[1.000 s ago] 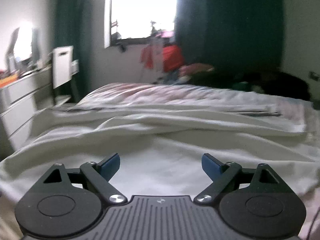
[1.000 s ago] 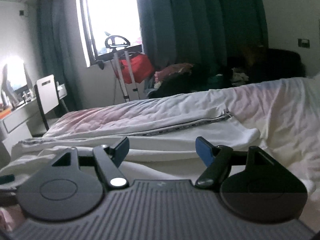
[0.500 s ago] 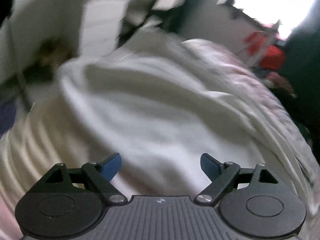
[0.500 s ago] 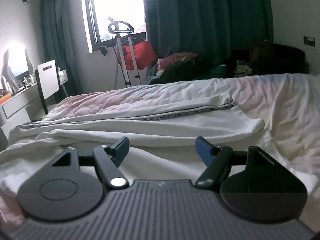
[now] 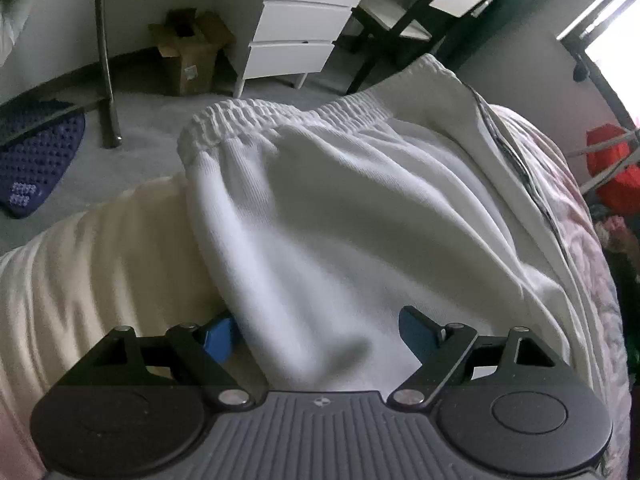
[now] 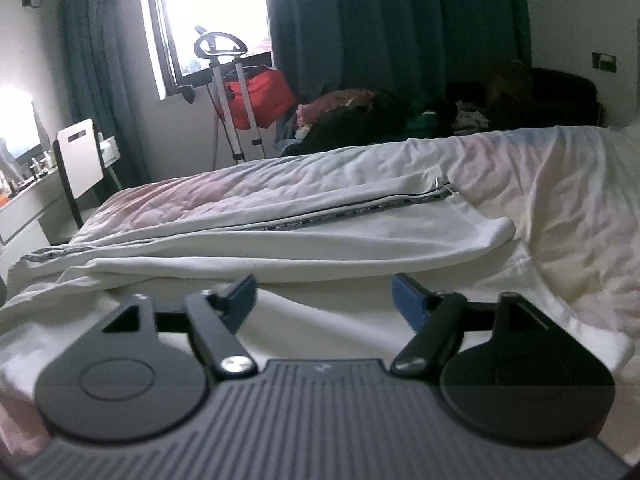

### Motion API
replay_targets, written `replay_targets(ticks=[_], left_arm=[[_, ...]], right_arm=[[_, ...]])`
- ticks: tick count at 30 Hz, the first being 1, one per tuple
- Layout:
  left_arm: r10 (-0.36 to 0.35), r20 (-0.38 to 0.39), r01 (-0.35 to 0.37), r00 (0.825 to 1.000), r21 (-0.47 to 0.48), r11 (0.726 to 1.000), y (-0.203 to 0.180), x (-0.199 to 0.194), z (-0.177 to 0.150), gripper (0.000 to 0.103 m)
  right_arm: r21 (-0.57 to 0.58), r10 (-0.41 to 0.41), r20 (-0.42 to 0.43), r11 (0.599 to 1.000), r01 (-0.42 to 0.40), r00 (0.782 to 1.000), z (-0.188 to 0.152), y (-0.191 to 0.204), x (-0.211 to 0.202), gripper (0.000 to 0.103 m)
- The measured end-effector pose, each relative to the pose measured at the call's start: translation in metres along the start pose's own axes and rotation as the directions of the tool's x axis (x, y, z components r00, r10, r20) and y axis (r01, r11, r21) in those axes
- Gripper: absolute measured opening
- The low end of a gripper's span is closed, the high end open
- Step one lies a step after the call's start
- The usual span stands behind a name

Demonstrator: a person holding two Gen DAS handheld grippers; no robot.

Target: Fold clothes

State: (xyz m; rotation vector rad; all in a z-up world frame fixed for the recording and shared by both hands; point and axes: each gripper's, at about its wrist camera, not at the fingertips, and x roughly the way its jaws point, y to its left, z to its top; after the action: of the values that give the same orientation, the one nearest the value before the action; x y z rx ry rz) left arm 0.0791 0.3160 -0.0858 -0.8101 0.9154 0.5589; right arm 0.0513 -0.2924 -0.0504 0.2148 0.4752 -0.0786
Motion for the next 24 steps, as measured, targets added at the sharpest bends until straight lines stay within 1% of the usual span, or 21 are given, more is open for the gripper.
replay_targets(ticks=[3, 5, 8, 11, 13, 14, 16, 19, 22, 24], left_arm=[[-0.047, 0.009, 0.048, 0.999, -0.026, 0.999, 0.009, 0.004, -0.002, 0.089], [-0.067, 0.014, 0.067, 0.998, -0.004, 0.998, 0.006, 0.006, -0.002, 0.091], [-0.088, 0.019, 0.088, 0.996, 0.001, 0.996, 0.009, 0.008, -0.003, 0.091], [-0.117, 0.019, 0.117, 0.993, -0.023, 0.993, 0.01, 0.013, 0.0, 0.09], [-0.129, 0.013, 0.13, 0.992, -0.034, 0.991, 0.013, 0.012, -0.001, 0.09], [-0.132, 0.012, 0.133, 0.991, -0.038, 0.99, 0.014, 0.01, -0.002, 0.09], [-0.145, 0.011, 0.146, 0.989, -0.052, 0.988, 0.017, 0.006, -0.003, 0.09], [-0.179, 0.008, 0.179, 0.984, -0.088, 0.98, 0.023, 0.003, -0.004, 0.09], [-0.235, -0.004, 0.231, 0.972, -0.164, 0.959, 0.035, 0.002, -0.003, 0.086], [-0.274, -0.01, 0.266, 0.962, -0.216, 0.94, 0.042, 0.002, -0.003, 0.084]], right_arm=[[0.02, -0.002, 0.004, 1.0, 0.002, 1.0, 0.002, -0.003, 0.0, 0.086], [0.033, -0.01, 0.001, 0.999, 0.01, 1.0, 0.003, -0.004, 0.002, 0.086], [0.038, -0.033, -0.008, 0.999, 0.033, 0.999, 0.003, -0.006, 0.005, 0.086], [0.042, -0.052, -0.025, 0.998, 0.053, 0.998, 0.003, -0.007, 0.008, 0.086], [0.07, -0.063, -0.028, 0.995, 0.065, 0.998, 0.004, -0.014, 0.007, 0.086], [0.106, -0.066, -0.027, 0.992, 0.068, 0.997, 0.005, -0.021, 0.006, 0.086], [0.214, -0.064, -0.033, 0.974, 0.07, 0.997, 0.006, -0.043, 0.003, 0.086], [0.368, -0.066, -0.043, 0.926, 0.077, 0.997, 0.008, -0.077, -0.001, 0.086], [0.477, -0.111, -0.059, 0.87, 0.126, 0.992, 0.004, -0.113, -0.002, 0.086], [0.527, -0.162, -0.078, 0.831, 0.179, 0.984, -0.001, -0.135, -0.001, 0.086]])
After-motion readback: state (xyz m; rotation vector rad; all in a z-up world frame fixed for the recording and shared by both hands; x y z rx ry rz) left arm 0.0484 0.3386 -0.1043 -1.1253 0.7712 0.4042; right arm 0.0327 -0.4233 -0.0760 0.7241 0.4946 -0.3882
